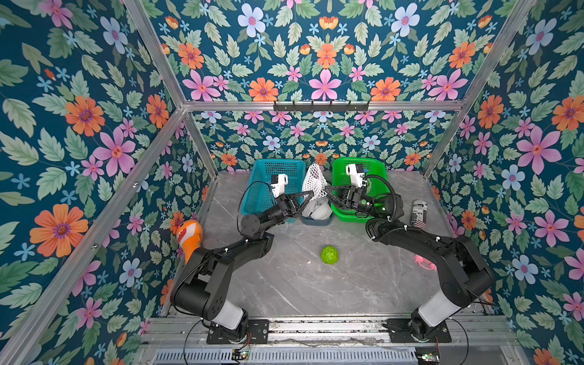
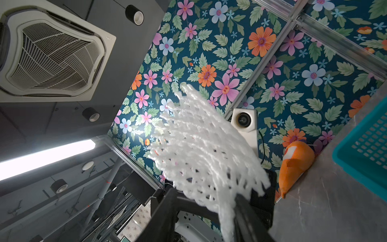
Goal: Sleeve custard apples in foam nets
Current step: Open the foam net.
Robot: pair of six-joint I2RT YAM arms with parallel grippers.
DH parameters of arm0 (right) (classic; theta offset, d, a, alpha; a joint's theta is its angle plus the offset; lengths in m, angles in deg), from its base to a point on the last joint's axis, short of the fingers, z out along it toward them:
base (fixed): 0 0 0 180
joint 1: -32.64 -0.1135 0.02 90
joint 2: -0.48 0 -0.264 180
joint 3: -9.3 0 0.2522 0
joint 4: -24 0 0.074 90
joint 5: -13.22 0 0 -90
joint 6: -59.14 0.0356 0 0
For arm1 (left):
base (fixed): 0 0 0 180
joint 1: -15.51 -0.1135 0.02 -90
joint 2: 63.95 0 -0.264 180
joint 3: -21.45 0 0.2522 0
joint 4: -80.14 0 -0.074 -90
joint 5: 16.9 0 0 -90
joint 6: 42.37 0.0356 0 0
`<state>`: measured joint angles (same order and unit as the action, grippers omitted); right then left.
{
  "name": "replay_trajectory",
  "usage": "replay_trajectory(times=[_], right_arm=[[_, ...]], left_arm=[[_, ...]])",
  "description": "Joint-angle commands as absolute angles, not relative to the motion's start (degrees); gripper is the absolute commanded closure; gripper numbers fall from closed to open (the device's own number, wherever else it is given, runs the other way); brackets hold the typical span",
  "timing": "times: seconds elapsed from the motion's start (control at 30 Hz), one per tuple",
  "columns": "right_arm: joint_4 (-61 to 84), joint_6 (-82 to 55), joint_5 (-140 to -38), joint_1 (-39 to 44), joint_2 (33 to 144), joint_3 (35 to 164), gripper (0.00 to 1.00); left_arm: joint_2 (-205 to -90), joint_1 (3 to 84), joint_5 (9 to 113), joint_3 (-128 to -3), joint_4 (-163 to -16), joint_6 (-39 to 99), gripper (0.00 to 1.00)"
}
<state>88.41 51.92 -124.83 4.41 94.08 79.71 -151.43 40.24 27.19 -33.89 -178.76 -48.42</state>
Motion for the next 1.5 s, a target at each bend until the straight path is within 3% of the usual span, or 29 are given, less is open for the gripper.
replay_trajectory(times=[0.0, 0.43, 0.7, 0.93, 1.0, 1.1, 1.27, 1.47], right_arm=[[91.8, 53.87, -126.88, 4.34, 94.28, 81.5, 0.5], [91.94, 56.79, -127.69, 3.83, 99.04, 84.2, 0.46], [92.05, 58.85, -128.75, 3.5, 97.95, 86.99, 0.36], [92.07, 62.38, -131.64, 2.54, 97.69, 88.95, 0.5], [92.07, 62.79, -132.02, 2.51, 97.56, 88.66, 0.5], [92.0, 63.5, -132.05, 2.67, 97.92, 87.72, 0.41], [92.07, 63.48, -131.91, 2.67, 96.9, 87.99, 0.51], [92.07, 63.71, -131.72, 2.95, 96.02, 89.98, 0.53]], left_arm=[[-150.88, 40.22, 26.47, -34.58, -184.72, -48.77, 1.0], [-147.96, 40.54, 25.99, -36.65, -184.67, -50.81, 1.0], [-147.53, 40.69, 26.15, -37.12, -184.7, -51.16, 1.0], [-147.53, 40.73, 26.0, -37.34, -184.71, -51.09, 1.0], [-147.52, 40.73, 25.79, -37.68, -184.7, -51.03, 1.0], [-147.25, 40.73, 25.12, -38.66, -184.72, -50.9, 1.0], [-147.57, 40.73, 24.78, -38.57, -184.71, -51.07, 1.0], [-147.97, 40.69, 25.12, -38.04, -184.63, -51.07, 1.0]])
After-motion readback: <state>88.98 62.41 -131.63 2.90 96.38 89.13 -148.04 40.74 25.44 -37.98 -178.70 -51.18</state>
